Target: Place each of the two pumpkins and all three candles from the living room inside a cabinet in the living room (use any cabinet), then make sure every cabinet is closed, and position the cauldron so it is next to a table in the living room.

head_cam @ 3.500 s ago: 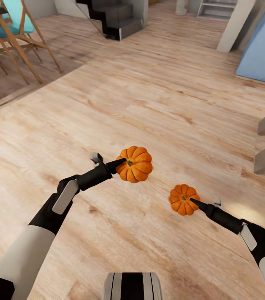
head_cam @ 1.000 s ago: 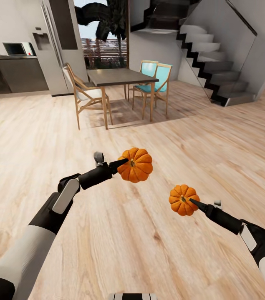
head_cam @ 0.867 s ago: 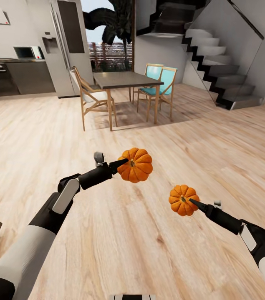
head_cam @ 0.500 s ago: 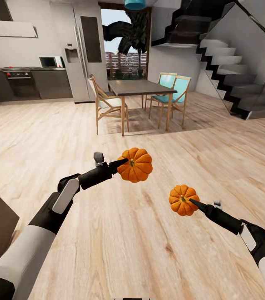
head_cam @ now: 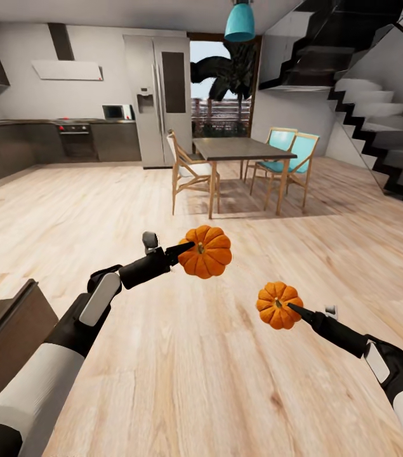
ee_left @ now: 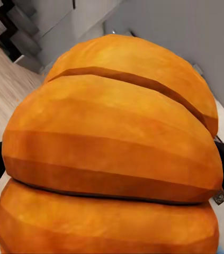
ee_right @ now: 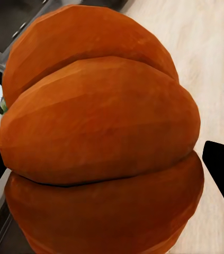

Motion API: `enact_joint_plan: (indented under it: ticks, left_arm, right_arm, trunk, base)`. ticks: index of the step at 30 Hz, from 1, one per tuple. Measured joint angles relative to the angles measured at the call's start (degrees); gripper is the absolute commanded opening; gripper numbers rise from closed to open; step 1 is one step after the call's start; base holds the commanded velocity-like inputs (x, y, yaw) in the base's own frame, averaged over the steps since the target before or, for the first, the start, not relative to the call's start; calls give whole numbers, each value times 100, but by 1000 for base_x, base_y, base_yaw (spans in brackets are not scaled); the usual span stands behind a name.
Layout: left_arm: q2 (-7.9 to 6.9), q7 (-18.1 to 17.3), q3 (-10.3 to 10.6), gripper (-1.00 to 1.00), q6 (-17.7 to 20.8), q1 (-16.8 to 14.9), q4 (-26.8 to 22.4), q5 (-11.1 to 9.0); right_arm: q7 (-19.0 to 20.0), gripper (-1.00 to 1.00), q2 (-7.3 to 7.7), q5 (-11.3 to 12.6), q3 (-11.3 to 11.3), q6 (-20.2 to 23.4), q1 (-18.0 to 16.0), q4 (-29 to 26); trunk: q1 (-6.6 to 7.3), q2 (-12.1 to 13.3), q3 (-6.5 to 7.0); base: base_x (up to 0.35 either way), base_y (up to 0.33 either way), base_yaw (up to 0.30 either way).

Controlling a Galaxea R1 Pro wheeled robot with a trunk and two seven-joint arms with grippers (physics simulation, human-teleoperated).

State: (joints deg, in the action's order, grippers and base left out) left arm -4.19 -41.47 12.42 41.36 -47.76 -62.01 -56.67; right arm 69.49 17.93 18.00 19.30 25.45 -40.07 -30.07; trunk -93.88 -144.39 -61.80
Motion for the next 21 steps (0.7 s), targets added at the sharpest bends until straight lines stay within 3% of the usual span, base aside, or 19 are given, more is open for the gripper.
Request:
enact_joint_plan:
  ticks: [8, 15, 21]
  left_arm:
    - [-13, 0, -10, -100, -14, 4, 17, 3]
    - [-76, -31, -26, -100, -98, 88, 45, -25]
    - [-104, -41, -36, -100, -95, 92, 57, -49]
  right_arm:
    - [0, -100, 0, 2, 5, 0, 0, 5]
    - [-2, -100, 0, -4, 3, -4, 0, 6]
    - [8, -100, 0, 7, 9, 1, 0, 11]
  trunk:
    - [21, 11, 177]
    - [20, 11, 178]
    - [20, 11, 178]
  base:
    - [0, 0, 252]
    - [0, 0, 246]
    - [186, -168, 46]
